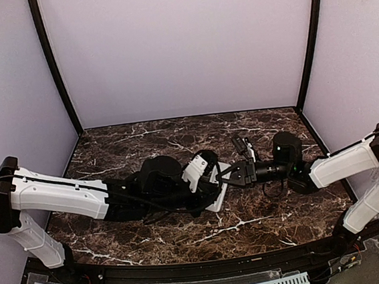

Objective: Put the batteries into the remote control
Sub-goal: Place the battery in the battery compartment.

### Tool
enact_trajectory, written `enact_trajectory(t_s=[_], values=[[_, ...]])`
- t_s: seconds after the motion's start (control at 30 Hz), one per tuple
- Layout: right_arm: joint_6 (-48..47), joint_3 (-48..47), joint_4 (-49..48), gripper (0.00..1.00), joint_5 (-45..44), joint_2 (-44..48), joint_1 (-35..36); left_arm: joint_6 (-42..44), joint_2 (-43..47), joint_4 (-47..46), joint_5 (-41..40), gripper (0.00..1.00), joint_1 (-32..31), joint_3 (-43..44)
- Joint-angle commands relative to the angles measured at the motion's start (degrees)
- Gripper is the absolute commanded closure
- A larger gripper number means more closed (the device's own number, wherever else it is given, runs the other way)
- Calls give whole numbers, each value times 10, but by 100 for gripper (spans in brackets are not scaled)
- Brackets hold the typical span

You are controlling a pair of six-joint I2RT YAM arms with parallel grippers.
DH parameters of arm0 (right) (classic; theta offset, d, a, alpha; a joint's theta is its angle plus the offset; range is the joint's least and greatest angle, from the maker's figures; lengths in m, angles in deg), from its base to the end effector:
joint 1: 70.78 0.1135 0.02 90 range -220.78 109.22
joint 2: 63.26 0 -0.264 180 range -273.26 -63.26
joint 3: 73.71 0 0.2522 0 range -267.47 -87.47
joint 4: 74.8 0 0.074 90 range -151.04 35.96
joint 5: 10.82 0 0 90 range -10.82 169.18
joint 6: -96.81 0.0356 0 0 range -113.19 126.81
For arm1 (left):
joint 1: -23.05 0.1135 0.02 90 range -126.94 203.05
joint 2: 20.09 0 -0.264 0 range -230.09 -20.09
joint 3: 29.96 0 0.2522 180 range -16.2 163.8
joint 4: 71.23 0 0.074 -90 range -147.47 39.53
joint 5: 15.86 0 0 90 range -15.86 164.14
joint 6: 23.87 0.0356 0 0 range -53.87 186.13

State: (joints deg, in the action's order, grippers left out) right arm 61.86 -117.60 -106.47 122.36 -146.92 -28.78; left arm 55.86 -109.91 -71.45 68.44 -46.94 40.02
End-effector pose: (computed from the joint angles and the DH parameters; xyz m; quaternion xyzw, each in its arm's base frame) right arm 0.1945 0.2079 0.2005 -0.1598 0.7251 0.6407 0.1954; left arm 0.1263 -0.3366 0.2552 0.3815 0.7221 -0.3399 0.4663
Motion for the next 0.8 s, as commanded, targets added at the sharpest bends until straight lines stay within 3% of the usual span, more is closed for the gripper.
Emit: enact_trajectory(t_s=[0.0,0.77], values=[[22,-6,-52,100,0,-3,6,-9,1,-15,-31,96,-2,5],[51,-1,-85,100,13,-5,5,-15,7,-31,-92,75,-2,-24]])
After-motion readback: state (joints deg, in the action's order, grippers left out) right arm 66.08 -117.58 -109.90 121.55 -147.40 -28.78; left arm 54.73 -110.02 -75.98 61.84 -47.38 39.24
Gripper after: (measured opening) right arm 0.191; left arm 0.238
